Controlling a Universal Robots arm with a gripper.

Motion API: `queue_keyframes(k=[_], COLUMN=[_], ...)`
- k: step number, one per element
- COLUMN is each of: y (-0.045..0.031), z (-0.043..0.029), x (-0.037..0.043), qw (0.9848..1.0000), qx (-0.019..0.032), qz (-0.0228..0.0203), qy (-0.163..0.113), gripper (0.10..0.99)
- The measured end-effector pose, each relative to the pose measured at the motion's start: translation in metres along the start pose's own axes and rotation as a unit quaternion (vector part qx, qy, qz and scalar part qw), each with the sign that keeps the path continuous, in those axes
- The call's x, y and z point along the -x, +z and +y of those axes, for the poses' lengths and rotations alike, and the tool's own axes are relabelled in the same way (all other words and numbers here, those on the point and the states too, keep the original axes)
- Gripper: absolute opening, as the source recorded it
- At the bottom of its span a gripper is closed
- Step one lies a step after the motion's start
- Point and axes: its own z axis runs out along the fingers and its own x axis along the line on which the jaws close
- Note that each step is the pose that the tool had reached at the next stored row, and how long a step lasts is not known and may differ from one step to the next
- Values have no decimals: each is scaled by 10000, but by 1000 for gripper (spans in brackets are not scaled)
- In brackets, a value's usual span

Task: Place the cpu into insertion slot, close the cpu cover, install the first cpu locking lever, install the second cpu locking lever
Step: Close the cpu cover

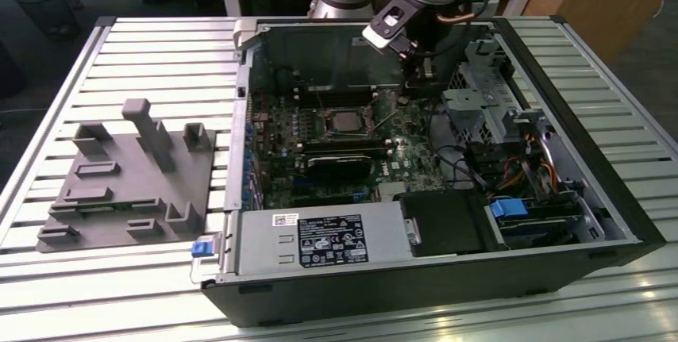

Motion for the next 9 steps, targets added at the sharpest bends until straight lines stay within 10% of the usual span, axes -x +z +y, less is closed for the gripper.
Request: queue_keyframes(k=[9], y=[124], z=[24], x=[3], qw=[10000], qx=[-61], qz=[0], qy=[1], gripper=[106])
